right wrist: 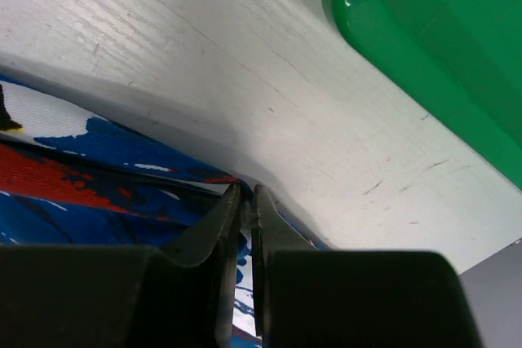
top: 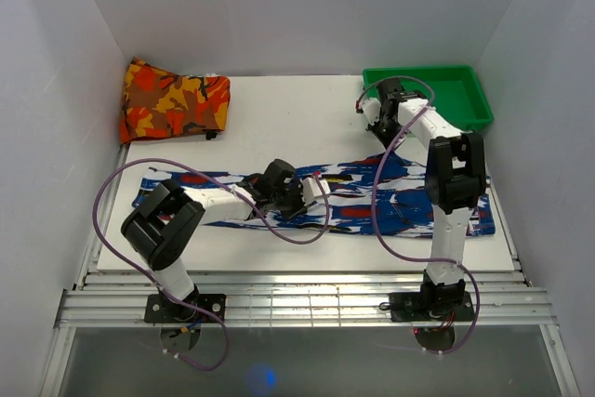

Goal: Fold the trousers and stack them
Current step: Fold the trousers

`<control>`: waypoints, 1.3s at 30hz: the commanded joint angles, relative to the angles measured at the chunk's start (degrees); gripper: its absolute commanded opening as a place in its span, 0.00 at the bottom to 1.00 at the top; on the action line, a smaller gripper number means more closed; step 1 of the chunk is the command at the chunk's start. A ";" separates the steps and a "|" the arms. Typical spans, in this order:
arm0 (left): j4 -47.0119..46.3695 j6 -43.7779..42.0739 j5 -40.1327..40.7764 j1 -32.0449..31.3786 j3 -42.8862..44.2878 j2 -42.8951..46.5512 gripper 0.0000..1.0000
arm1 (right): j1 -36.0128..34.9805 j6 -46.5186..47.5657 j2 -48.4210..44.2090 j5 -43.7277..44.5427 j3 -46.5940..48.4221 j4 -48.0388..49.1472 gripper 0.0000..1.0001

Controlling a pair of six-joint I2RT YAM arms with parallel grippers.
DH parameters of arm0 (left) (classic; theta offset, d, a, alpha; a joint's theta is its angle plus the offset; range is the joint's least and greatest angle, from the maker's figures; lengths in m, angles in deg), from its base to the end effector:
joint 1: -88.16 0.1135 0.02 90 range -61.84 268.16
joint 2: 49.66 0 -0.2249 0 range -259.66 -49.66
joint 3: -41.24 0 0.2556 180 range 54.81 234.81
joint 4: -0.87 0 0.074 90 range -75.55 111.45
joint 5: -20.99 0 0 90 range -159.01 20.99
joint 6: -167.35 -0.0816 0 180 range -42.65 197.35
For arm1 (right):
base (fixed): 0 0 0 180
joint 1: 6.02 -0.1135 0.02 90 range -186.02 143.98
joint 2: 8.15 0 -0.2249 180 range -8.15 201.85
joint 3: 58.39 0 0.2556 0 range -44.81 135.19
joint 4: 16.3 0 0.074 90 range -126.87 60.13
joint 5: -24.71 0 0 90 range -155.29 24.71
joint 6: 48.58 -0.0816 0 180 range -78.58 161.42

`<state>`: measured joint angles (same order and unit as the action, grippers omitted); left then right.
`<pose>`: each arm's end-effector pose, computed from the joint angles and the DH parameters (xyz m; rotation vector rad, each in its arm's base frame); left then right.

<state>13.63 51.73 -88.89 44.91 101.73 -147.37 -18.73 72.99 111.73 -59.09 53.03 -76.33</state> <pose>0.2364 -0.2605 0.0663 1.5124 1.9297 -0.5603 0.4329 0.0886 0.1266 -1.0210 2.5853 -0.2350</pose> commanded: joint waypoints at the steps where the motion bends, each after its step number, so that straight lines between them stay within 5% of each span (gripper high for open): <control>1: 16.99 -2.06 -0.24 -0.96 -5.43 -3.54 0.00 | 1.28 -0.63 2.38 2.15 2.61 1.02 0.08; 9: 16.99 -0.84 -1.57 -4.66 -6.40 -2.49 0.00 | 1.64 -4.76 7.39 0.41 8.92 0.41 0.10; 13: 16.55 5.05 1.50 -3.61 -3.86 1.81 0.30 | 1.72 -6.61 4.24 -4.61 10.35 -1.44 0.68; 14: 16.81 6.54 2.12 -2.82 -2.89 3.13 0.42 | 1.72 -6.44 1.96 -5.22 10.26 -1.53 0.73; 16: 18.65 10.67 1.69 1.04 1.23 6.82 0.50 | 2.33 -6.00 -0.33 -5.58 9.30 -1.62 0.91; 19: 22.07 15.93 -0.68 9.21 7.28 10.69 0.62 | 4.00 -4.59 -6.73 -9.35 6.41 -2.67 1.00; 28: 37.18 15.18 -2.61 40.40 11.71 13.78 0.63 | 7.09 5.25 -16.77 -22.09 -5.45 -16.80 0.96; 33: 44.41 8.42 -2.63 57.18 11.45 7.37 0.57 | 7.26 6.75 -18.36 -23.86 -19.06 -15.86 0.96; 39: 44.77 5.94 0.97 69.32 13.45 -0.97 0.54 | 8.31 7.10 -16.34 -18.77 -27.35 -9.81 0.95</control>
<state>55.55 60.56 -89.19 110.42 113.49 -146.43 -11.34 79.00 95.16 -79.33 26.72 -88.79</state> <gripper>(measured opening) 0.544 0.955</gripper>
